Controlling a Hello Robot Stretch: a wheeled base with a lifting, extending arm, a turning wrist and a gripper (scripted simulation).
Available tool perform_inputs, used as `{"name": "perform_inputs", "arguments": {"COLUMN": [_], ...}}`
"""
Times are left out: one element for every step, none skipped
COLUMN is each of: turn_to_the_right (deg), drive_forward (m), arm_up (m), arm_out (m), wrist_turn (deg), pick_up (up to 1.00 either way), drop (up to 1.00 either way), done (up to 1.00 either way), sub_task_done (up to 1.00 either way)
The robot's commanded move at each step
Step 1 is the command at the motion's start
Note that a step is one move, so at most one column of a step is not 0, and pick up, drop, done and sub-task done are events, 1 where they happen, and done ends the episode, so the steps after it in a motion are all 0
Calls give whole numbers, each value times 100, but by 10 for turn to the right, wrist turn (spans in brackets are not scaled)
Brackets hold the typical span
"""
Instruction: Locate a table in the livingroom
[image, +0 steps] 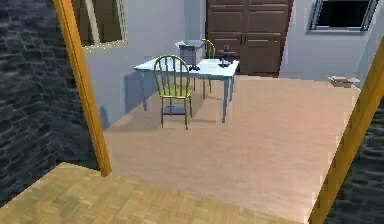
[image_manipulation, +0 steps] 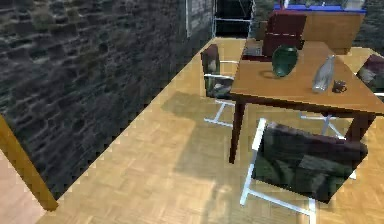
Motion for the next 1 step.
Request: {"name": "perform_inputs", "arguments": {"turn_to_the_right": [0], "drive_forward": [75], "arm_up": [0], "arm_out": [0], "wrist_turn": [0], "pick_up": [0], "drop": [0], "done": [0], "sub_task_done": [0]}}
